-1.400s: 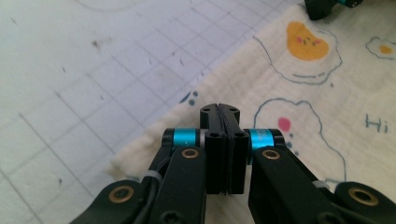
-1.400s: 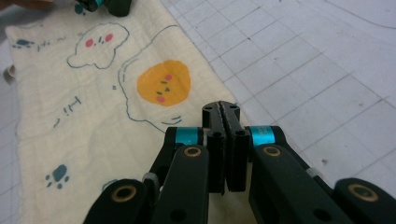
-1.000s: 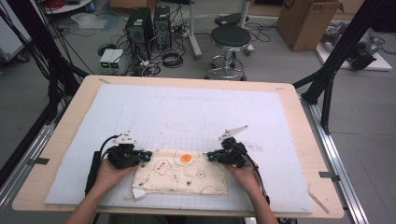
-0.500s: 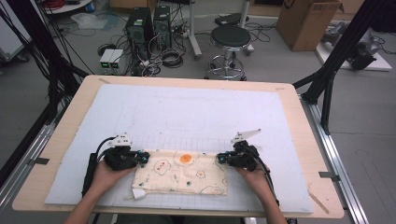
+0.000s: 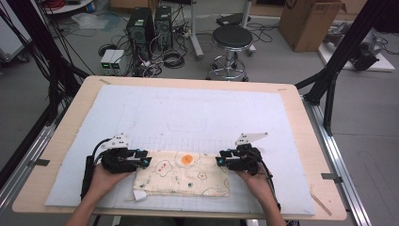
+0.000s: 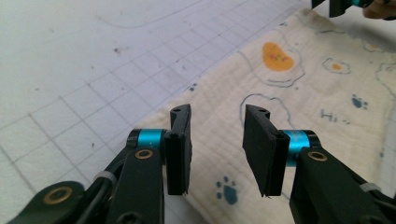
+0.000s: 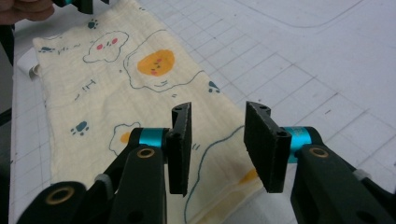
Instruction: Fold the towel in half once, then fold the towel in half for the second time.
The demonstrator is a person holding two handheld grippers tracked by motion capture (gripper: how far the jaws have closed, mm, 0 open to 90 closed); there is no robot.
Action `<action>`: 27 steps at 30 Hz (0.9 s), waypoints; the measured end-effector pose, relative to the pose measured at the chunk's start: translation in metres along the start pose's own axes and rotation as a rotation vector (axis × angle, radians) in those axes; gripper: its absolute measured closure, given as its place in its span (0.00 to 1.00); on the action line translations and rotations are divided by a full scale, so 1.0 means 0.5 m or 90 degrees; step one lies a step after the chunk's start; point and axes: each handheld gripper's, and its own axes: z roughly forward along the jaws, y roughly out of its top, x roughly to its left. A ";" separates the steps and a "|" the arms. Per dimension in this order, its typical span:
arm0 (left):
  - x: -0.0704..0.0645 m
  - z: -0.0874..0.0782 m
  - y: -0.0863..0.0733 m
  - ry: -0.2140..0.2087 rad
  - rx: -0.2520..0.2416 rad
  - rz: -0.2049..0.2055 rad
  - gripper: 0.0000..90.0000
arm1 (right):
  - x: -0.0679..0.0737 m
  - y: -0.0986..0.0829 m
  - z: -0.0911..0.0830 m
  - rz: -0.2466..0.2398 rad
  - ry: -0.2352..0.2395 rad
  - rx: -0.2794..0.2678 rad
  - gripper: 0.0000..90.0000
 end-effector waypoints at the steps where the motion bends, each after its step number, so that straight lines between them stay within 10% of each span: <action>1: -0.001 -0.002 0.001 -0.001 -0.002 0.003 0.66 | 0.002 0.001 -0.002 -0.003 0.000 -0.003 0.67; 27: 0.022 -0.006 0.001 0.055 -0.020 -0.021 0.56 | -0.013 0.000 -0.014 0.013 -0.042 -0.003 0.55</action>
